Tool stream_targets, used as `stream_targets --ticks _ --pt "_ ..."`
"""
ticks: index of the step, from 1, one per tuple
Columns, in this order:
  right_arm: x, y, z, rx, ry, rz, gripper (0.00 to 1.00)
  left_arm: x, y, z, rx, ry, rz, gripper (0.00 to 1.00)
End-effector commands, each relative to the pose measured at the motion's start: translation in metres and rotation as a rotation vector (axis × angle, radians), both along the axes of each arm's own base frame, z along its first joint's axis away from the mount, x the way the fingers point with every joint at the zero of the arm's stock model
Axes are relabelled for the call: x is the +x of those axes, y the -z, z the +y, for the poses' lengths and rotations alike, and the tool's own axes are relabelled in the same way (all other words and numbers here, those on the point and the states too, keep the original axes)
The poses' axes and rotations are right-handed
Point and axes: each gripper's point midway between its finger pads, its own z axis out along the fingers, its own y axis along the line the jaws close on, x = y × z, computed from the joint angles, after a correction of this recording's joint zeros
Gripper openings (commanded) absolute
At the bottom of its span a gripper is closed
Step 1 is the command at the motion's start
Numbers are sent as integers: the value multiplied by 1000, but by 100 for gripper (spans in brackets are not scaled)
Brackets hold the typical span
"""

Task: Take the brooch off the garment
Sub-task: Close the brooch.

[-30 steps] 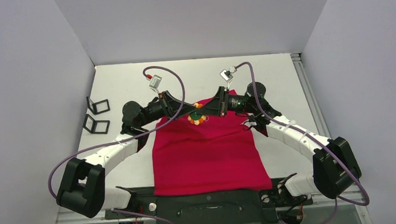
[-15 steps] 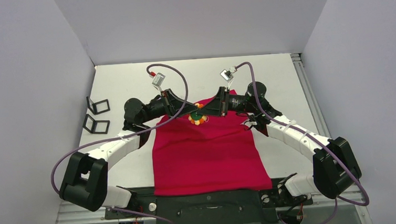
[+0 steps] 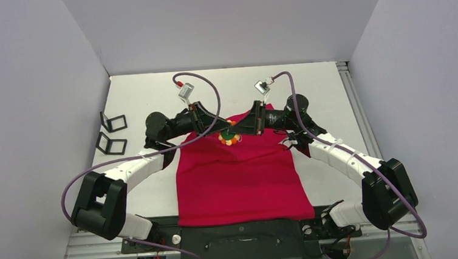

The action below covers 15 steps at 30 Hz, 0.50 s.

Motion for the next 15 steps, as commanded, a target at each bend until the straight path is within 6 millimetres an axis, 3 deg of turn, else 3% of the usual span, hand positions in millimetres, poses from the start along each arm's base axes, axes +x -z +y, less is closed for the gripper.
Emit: stream_targets --ticks 1,10,15 --pt "-21 -51 2 102 -79 -174 0 -4 2 -13 14 37 -15 21" --pt "-14 -49 -1 102 -56 -153 0 -5 -2 -11 9 38 -30 30" --pt "-10 -45 -4 96 -43 -139 0 -5 -16 -5 -5 30 -71 41"
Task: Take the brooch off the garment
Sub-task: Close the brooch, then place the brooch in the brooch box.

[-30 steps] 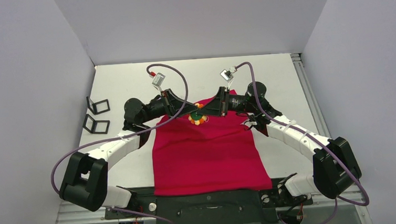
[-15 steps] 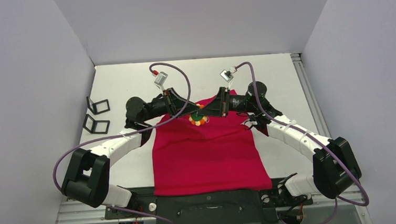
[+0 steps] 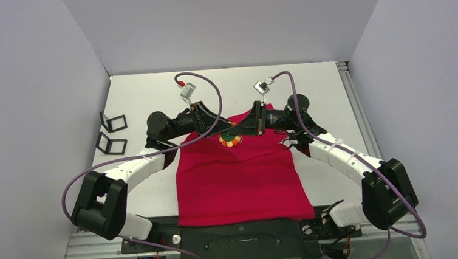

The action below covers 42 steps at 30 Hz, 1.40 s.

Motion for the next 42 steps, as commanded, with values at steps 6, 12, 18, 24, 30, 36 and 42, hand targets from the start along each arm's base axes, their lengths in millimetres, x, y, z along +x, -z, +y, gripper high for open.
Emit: stream_targets --ticks 6,12,18,24,30,36,42 --pt "-3 -38 -2 80 -3 -145 0 2 -31 10 -28 -4 -96 54" --pt "-1 -34 -3 69 5 -136 0 4 -48 22 -62 -26 -112 62" --pt "0 -37 -2 72 6 -148 0 10 -48 37 -46 -59 -103 58" --pt "-3 -46 0 93 -11 -188 0 -6 -28 37 7 -9 -74 52" --pt "-8 -53 3 107 -33 -214 0 -12 -8 27 81 15 -41 50" --pt "-12 -55 5 110 -45 -226 0 -18 -11 25 69 35 -53 28" --pt "-7 -44 6 65 -37 -210 10 -22 -25 27 27 51 -77 0"
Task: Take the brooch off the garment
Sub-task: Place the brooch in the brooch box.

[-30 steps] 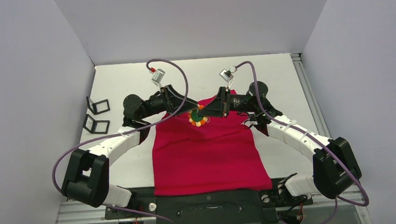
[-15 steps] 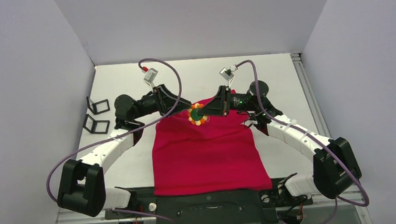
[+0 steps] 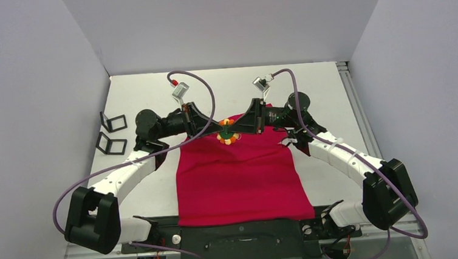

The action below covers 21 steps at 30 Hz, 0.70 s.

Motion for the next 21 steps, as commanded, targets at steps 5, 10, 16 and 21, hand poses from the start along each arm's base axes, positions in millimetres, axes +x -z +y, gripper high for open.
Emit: stream_targets --ticks 5,10,16,21 --pt "10 -24 -3 -13 22 -123 56 21 1 26 58 -129 -23 0" --pt "20 -20 -12 -84 46 -172 64 64 38 81 298 -339 -49 0" --pt "44 -7 -27 -176 115 -175 66 100 90 185 840 -562 -101 0" --pt "59 16 -41 -302 152 -166 68 124 115 294 1296 -799 -173 0"
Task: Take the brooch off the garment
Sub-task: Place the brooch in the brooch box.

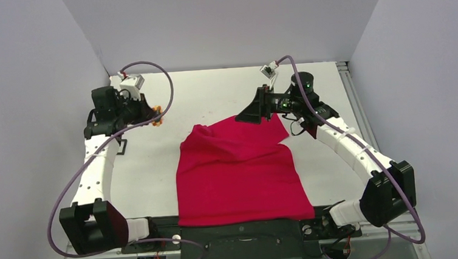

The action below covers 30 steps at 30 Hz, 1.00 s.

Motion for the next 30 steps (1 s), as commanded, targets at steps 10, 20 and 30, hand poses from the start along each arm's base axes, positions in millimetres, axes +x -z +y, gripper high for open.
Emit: stream_targets --ticks 10,20,30 --pt "29 46 -38 -288 38 -67 69 59 63 176 756 -517 198 0" --pt "28 55 -53 -318 19 -44 69 115 92 217 1081 -821 309 0" --pt "25 59 -63 -318 26 -18 69 140 113 237 1263 -876 317 1"
